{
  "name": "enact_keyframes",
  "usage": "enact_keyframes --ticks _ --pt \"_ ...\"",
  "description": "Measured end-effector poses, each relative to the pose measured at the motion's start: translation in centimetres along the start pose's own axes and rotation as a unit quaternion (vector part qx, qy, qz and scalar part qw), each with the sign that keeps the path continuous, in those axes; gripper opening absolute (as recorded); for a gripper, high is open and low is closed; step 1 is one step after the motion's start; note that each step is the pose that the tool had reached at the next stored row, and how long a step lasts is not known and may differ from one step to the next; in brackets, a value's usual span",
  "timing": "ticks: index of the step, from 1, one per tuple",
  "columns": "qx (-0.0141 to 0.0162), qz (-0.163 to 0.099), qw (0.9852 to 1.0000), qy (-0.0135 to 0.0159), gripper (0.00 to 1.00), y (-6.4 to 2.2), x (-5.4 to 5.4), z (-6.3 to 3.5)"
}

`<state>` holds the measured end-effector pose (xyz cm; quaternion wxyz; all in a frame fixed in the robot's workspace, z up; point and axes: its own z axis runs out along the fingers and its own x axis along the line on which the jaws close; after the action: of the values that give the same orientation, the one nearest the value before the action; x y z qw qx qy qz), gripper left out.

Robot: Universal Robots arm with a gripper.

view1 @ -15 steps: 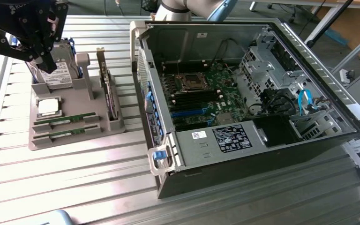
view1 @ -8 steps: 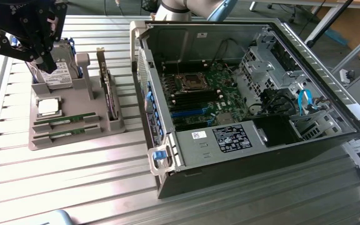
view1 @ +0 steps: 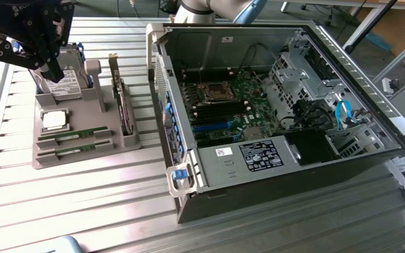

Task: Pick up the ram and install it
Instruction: 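Pick up the ram and move it above insertion slot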

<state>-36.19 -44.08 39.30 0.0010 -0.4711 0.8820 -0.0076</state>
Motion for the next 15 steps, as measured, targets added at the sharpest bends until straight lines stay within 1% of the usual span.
enact_keyframes --ticks 8,15 --pt "0.0004 -0.019 0.9998 0.0001 0.11 0.0 0.0 0.0" --pt "0.0008 -0.037 0.9993 0.0003 0.11 0.0 0.0 0.0"
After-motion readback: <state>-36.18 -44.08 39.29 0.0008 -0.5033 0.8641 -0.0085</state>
